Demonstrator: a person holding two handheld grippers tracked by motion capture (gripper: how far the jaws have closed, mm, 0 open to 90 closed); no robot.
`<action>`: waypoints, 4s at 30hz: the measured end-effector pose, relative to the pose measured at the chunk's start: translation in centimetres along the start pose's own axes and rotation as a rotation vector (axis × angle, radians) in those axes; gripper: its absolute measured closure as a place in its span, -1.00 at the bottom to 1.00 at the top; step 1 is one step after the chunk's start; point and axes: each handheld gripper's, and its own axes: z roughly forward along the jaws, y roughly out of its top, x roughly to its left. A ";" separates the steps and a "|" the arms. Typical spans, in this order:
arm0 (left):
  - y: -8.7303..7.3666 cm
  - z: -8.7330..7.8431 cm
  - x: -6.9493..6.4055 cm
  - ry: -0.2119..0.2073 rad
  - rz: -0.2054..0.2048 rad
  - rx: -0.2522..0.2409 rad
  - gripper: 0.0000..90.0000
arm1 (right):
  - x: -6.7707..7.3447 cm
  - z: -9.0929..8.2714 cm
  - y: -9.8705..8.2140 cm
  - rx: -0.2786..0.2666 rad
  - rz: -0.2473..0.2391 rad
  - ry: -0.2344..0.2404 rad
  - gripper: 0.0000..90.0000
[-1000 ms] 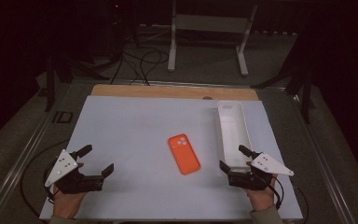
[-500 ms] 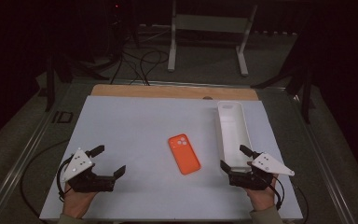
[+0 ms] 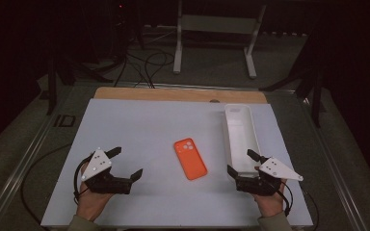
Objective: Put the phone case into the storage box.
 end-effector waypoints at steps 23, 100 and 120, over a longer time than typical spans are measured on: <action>2.0 4.7 -1.7 -0.051 0.049 0.063 -0.99 | -0.1 0.0 -0.1 -0.003 0.009 0.003 -0.80; 2.8 15.1 -4.7 -0.219 0.090 0.252 -0.99 | -0.3 -0.3 -0.3 -0.015 0.028 -0.009 -0.80; 2.3 16.7 -6.3 -0.286 0.099 0.329 0.43 | -0.5 -0.4 -0.4 -0.014 0.032 -0.019 -0.80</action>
